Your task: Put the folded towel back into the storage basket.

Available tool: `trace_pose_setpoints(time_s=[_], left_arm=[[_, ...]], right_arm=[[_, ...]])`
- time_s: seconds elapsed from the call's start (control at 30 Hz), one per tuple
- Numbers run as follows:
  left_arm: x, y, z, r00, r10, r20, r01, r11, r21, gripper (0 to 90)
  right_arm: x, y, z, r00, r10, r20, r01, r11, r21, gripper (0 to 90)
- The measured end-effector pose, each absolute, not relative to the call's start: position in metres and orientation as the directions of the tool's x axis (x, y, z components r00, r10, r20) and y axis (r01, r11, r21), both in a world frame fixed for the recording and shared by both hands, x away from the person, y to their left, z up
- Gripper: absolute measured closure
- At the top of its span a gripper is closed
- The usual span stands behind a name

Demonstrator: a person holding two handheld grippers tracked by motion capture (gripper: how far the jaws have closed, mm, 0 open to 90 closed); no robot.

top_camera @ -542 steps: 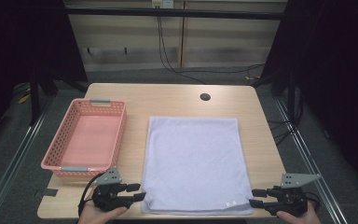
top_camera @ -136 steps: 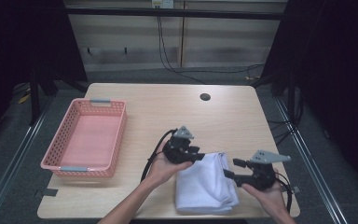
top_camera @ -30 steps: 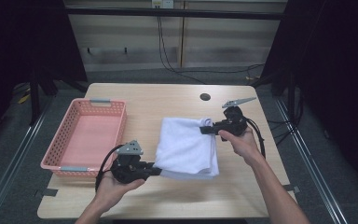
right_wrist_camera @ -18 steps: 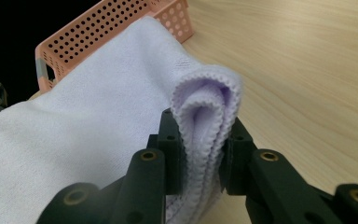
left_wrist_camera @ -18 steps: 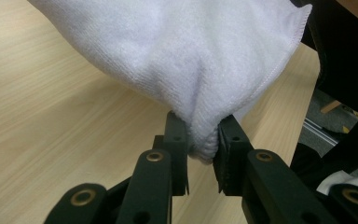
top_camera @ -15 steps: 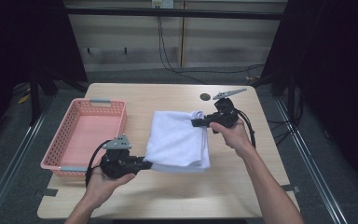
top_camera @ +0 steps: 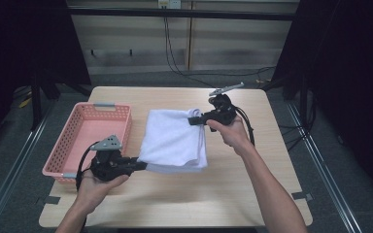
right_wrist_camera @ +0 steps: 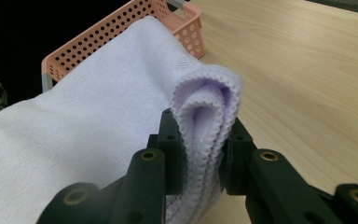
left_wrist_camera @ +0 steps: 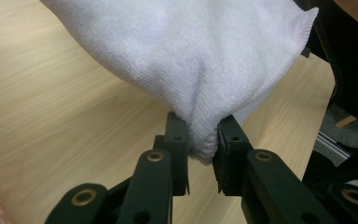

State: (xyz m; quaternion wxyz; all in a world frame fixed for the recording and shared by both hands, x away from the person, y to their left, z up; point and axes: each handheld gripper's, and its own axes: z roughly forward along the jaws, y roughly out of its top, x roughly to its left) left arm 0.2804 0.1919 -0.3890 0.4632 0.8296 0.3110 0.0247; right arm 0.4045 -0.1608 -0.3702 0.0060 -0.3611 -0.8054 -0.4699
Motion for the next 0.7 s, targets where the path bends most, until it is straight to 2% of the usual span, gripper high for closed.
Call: trace_pose_setpoints(time_s=[0.7], left_arm=[[0.288,0.24,-0.365,0.766,0.594,-0.244,0.513,-0.337,0.79,77.7]], right_arm=[[0.435,-0.104,-0.344,-0.779,0.529,0.337,0.561,0.346,0.753,73.9]])
